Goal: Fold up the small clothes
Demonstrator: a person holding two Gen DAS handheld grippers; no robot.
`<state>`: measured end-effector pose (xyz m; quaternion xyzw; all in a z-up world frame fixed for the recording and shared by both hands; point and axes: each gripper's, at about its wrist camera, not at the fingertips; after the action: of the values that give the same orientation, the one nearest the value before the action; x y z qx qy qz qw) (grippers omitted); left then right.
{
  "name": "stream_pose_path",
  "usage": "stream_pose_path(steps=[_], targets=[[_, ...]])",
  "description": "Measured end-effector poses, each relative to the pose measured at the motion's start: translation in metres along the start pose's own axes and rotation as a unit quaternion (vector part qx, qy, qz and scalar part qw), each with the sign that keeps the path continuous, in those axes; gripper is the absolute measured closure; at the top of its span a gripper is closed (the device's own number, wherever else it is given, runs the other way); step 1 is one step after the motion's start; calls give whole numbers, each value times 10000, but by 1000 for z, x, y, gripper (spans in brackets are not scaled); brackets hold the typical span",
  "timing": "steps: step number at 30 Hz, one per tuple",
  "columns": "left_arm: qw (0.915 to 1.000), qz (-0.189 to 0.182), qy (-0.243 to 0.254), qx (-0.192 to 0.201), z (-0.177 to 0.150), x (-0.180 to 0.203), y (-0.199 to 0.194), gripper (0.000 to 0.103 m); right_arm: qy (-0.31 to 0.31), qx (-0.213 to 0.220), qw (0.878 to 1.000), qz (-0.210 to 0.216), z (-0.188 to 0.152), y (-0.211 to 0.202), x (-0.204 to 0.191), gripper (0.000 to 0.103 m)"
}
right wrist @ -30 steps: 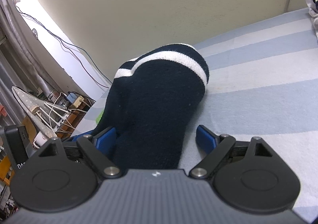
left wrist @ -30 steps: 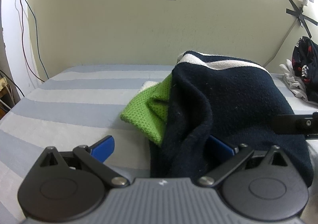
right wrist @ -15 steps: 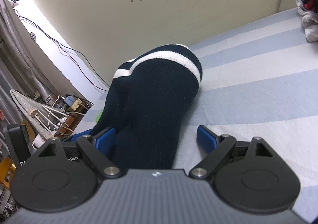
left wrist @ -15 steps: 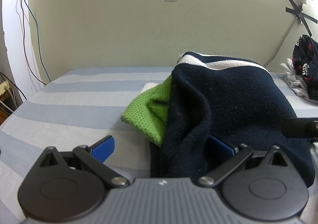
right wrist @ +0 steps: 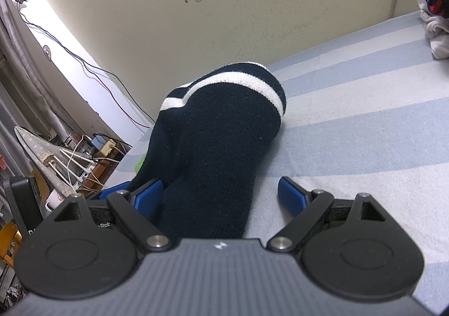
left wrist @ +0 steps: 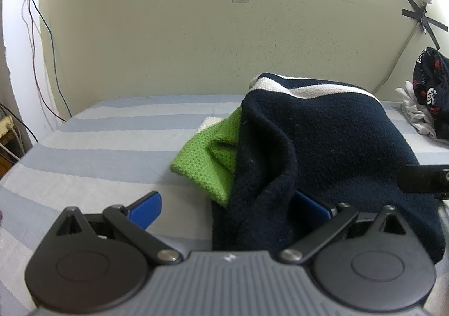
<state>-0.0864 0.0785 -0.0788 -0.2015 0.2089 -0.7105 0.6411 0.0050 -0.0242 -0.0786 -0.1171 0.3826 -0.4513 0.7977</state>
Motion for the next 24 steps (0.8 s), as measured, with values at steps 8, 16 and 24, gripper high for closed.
stream_pose_path(steps=[8,16,24], targets=[[9780,-1438,-1382,-609,21,-66,8,0,-42,-61,10000,-5,8,9,0,12],[9799,-1632,-917,-694,30,-23,18,35,-380,-382,9985,-44,24,28,-19,64],[9680,-2502,-121,-144,134,91,23,53,-1019,1092,9877,-464,103,-75,1,67]])
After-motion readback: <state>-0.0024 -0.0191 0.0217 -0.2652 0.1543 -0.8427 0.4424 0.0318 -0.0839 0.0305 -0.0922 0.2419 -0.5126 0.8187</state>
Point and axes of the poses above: each gripper's, at about its wrist camera, not at the fingertips, and y roughly the way its jaws point, x to its right, z to its top, and after that the axes turned 14 degrees about -z, right-handed
